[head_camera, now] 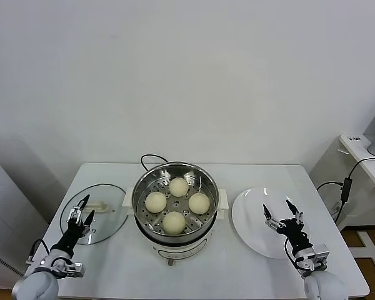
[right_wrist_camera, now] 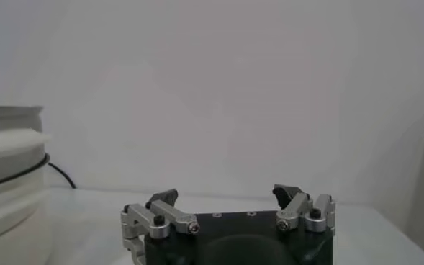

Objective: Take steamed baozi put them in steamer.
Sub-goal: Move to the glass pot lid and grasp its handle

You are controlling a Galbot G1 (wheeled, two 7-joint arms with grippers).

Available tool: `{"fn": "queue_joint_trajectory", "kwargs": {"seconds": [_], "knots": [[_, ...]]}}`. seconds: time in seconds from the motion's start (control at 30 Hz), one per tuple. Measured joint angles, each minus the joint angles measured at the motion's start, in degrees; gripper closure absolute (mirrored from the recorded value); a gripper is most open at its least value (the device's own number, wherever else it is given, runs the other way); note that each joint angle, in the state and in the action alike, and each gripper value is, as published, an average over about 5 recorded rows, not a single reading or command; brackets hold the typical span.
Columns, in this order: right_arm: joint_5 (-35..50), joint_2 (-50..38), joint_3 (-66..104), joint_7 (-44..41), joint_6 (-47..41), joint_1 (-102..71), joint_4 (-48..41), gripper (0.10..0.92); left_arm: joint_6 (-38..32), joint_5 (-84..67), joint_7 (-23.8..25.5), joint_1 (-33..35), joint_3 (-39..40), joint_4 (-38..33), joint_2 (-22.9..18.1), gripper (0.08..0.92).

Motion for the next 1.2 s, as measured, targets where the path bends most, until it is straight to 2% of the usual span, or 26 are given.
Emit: {"fn": "queue_joint_trajectory", "kwargs": {"seconds": [1.03, 1.2], "knots": [[-2.96, 1.6, 0.34, -1.0, 0.7, -0.04, -2.31, 0.203, -0.73, 6.94, -0.86, -11.28, 1.89, 13.98, -2.05, 0.177], [-2.96, 1.59, 0.66, -1.28, 0.82, -0.4, -2.32, 0.203, -0.58, 7.15, -0.94, -12.59, 2.12, 15.05, -2.52, 0.224]]}}
